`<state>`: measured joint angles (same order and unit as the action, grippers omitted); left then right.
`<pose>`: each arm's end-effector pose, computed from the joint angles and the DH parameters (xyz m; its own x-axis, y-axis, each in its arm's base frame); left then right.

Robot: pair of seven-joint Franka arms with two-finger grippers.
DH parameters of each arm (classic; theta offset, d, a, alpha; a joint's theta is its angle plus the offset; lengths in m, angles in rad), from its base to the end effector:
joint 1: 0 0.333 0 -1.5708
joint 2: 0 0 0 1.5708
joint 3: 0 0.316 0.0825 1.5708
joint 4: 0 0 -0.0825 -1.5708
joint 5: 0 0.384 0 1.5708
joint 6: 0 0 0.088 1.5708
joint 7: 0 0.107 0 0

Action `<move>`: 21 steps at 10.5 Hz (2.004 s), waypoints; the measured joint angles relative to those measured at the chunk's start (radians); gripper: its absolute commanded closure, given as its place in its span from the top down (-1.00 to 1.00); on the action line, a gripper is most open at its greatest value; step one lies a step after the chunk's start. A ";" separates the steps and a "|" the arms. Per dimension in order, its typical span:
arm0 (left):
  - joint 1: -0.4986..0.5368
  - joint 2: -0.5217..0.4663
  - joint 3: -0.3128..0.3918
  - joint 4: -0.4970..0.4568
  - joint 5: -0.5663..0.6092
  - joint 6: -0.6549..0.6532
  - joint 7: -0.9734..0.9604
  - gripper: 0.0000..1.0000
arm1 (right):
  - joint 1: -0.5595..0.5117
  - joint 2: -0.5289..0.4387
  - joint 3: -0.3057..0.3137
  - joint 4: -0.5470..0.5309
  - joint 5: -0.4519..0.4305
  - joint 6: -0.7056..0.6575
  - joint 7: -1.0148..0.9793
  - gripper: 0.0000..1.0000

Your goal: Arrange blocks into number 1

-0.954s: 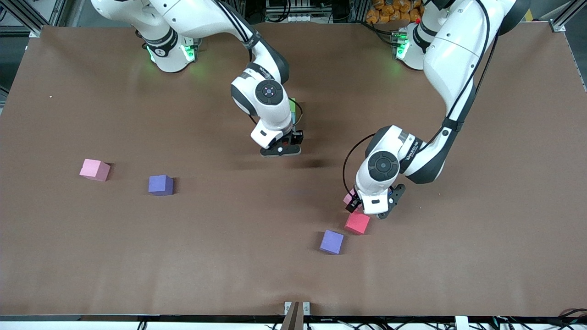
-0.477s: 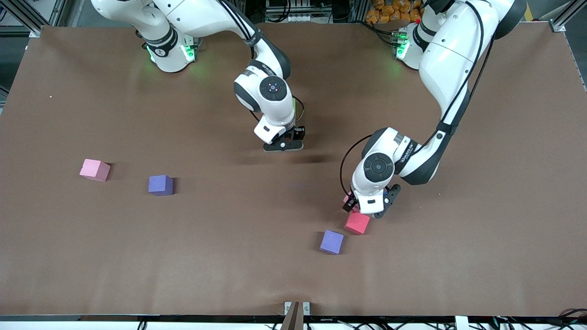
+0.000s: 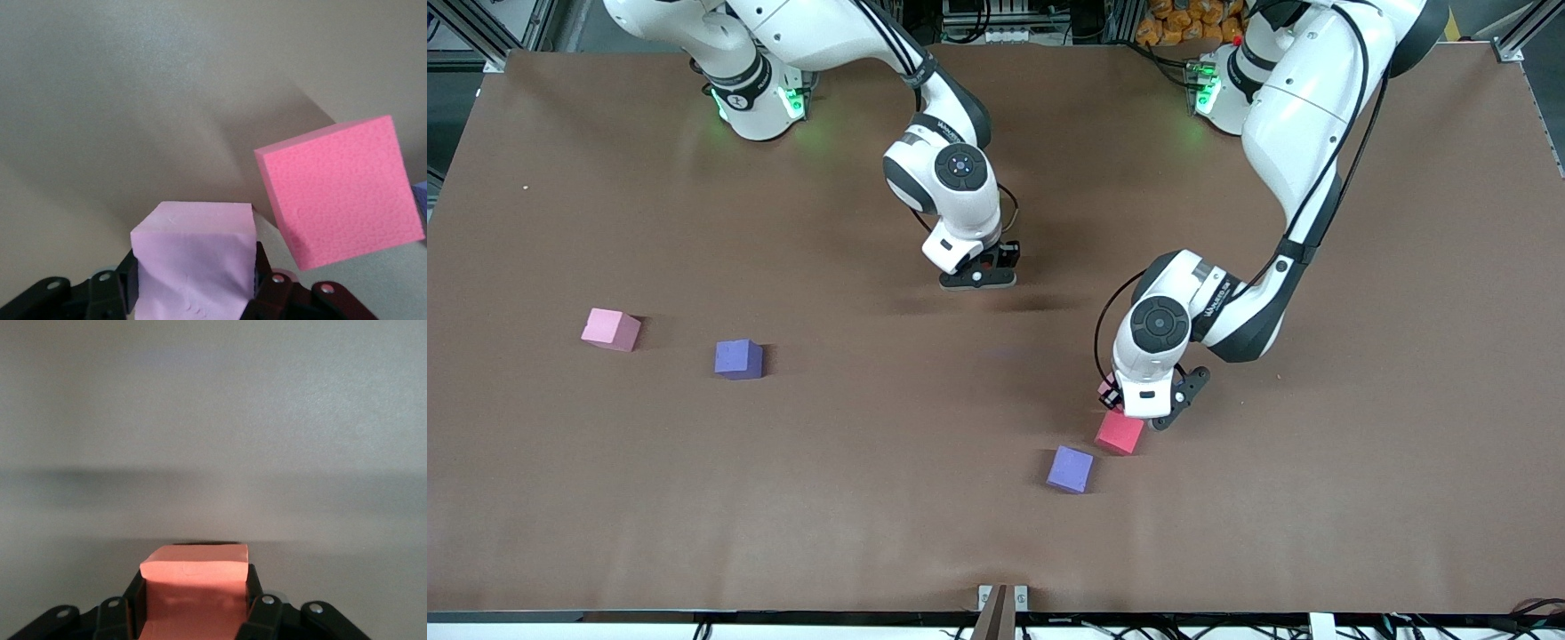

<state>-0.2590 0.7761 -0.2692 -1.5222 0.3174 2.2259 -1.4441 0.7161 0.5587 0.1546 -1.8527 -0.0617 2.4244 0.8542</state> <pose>0.6281 -0.3213 0.2083 0.7060 0.7064 0.0502 0.7082 -0.7045 -0.0471 0.4204 0.4893 0.2241 0.9991 0.0390 -0.0164 0.0382 -0.9984 -0.0424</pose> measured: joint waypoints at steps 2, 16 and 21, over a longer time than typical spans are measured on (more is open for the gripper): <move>-0.002 0.000 -0.001 0.003 0.001 0.001 0.022 -1.00 | 0.000 0.000 0.001 -0.003 0.000 0.000 0.001 0.99; -0.200 -0.006 -0.097 0.063 0.003 0.003 0.463 -1.00 | -0.458 -0.242 -0.019 0.018 -0.006 -0.201 -0.451 1.00; -0.294 0.026 -0.093 0.074 0.003 0.003 0.462 -1.00 | -0.661 -0.226 -0.024 -0.005 -0.014 -0.203 -0.796 1.00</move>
<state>-0.5535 0.8023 -0.3619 -1.4486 0.3202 2.2290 -0.9818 0.0552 0.3328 0.1303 -1.8582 -0.0753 2.2218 0.0583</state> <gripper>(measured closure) 0.388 0.000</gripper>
